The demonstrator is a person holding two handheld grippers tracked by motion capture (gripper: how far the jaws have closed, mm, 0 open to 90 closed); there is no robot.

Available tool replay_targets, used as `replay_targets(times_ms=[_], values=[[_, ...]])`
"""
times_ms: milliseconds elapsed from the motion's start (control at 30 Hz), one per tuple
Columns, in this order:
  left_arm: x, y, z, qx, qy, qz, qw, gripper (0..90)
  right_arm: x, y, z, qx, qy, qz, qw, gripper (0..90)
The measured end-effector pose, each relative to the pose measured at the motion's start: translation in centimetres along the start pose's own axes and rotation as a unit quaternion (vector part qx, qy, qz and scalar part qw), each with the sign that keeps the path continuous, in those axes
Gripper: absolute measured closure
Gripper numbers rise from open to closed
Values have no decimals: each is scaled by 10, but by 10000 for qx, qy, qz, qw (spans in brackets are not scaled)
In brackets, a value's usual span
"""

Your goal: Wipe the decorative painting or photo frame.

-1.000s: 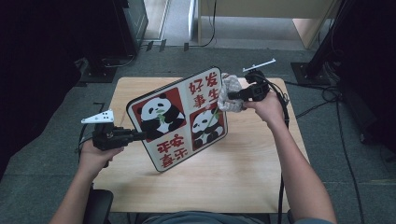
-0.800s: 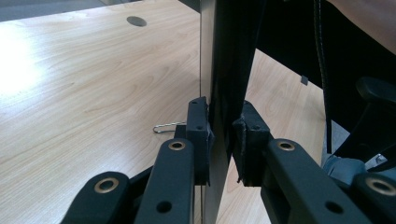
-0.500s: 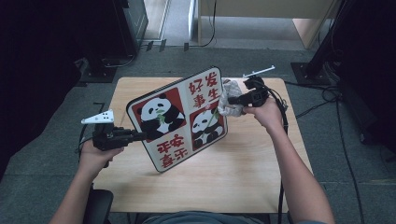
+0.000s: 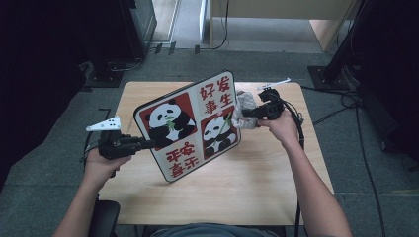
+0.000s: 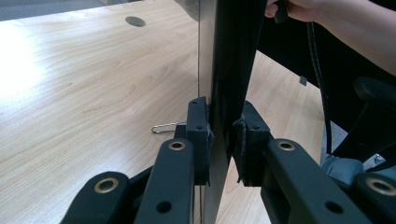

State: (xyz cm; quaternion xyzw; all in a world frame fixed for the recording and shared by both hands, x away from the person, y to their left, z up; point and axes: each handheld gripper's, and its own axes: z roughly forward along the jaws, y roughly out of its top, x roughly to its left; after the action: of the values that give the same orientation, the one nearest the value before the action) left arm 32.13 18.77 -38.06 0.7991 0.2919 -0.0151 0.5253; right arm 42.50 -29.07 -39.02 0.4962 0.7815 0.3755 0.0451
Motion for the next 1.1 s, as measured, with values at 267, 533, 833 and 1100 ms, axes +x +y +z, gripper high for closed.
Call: replay_targets(times_ms=[267,533,833,1100], values=[[1,0,1,-9,-13,-13,10000,786,-5,-12,6,-47,33,56,10000,619],[-2,-1,1,-42,51,-19,10000,785,-10,-25,14,-90,47,88,9999,619],[-6,-3,1,-59,116,-4,9999,786,-9,-42,23,-145,-86,127,9998,619],[-6,-3,1,-77,140,3,9999,786,-14,-54,28,-108,-32,174,9998,620]])
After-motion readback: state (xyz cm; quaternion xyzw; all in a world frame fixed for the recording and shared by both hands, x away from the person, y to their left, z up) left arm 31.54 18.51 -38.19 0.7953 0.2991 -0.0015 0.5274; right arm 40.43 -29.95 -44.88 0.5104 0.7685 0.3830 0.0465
